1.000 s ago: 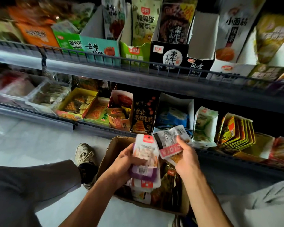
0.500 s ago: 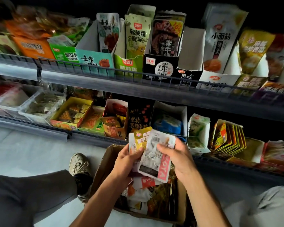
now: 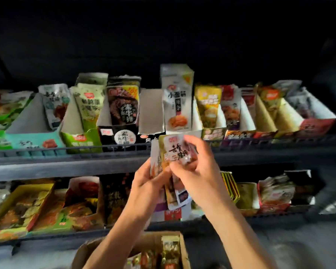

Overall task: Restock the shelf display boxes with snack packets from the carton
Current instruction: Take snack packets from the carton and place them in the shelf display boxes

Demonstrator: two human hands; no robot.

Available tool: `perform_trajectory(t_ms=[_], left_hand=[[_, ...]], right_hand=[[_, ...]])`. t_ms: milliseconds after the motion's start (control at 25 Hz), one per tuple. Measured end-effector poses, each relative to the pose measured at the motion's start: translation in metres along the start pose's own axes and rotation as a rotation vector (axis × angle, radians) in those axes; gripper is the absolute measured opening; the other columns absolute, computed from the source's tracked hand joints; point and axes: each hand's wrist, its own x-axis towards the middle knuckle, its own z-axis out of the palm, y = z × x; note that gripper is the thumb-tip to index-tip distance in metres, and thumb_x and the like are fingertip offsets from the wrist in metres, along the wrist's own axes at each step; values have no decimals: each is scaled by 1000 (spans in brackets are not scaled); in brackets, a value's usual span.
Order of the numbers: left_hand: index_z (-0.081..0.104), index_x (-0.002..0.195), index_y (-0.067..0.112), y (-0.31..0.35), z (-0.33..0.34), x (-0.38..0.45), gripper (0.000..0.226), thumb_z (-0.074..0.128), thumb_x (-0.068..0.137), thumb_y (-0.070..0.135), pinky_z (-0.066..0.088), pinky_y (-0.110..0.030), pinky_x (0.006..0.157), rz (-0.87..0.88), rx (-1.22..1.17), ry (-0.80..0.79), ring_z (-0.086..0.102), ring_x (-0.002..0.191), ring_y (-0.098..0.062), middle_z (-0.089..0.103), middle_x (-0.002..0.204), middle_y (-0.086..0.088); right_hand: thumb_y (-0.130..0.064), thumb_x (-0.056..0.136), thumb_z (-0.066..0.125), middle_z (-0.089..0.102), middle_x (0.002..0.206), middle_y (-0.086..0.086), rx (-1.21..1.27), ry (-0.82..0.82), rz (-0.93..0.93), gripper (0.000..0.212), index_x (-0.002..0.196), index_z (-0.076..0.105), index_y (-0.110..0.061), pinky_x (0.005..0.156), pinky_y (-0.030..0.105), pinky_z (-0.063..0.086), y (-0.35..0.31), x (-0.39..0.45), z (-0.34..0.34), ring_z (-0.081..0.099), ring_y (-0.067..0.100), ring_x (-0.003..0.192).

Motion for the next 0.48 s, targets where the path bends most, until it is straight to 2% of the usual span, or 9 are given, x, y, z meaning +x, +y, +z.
perform_trajectory(t_ms=[80,120,160,200,280,360,480], left_hand=[[71,102,19,13,35,22,23,55,96,5,62,-36,66,-18,-10,-93,75,81,-23,77,94,-10],[71,104,20,20,49,29,23,55,96,5,62,-37,68,-9,-15,-122,75,83,-23,77,95,-8],[70,107,19,23,70,39,24,55,95,4,62,-38,69,-6,-29,-158,75,84,-24,77,96,-8],[70,109,18,25,97,52,25,55,95,4,61,-38,67,-19,-52,-201,75,85,-25,77,97,-9],[69,110,20,28,107,63,23,56,95,6,60,-39,63,-53,-52,-183,75,84,-27,77,97,-9],[70,105,22,31,138,83,19,59,95,10,60,-40,63,-70,-57,-202,75,85,-28,77,97,-8],[68,95,24,36,173,116,16,61,94,10,59,-41,66,-103,-120,-158,75,81,-27,78,93,-6]], right_hand=[[-33,72,84,50,135,-9,40,108,88,77,131,37,-51,83,43,60,0,28,-48,64,17,110],[-37,64,88,52,135,-9,100,125,159,88,134,36,-50,80,45,61,1,39,-65,65,18,109],[-37,59,92,56,130,-7,165,159,208,92,135,40,-45,73,42,62,2,49,-92,68,15,98],[-32,60,93,62,121,-3,224,201,245,87,133,46,-35,66,38,61,4,57,-123,68,9,81],[-16,70,88,69,100,3,393,251,316,59,122,59,-16,56,31,58,5,66,-140,58,4,54],[-2,83,74,66,78,5,558,325,292,26,107,65,-5,54,30,57,12,79,-182,53,6,49],[-4,93,63,63,68,4,540,494,178,5,97,65,-6,52,28,56,12,111,-256,58,10,50]])
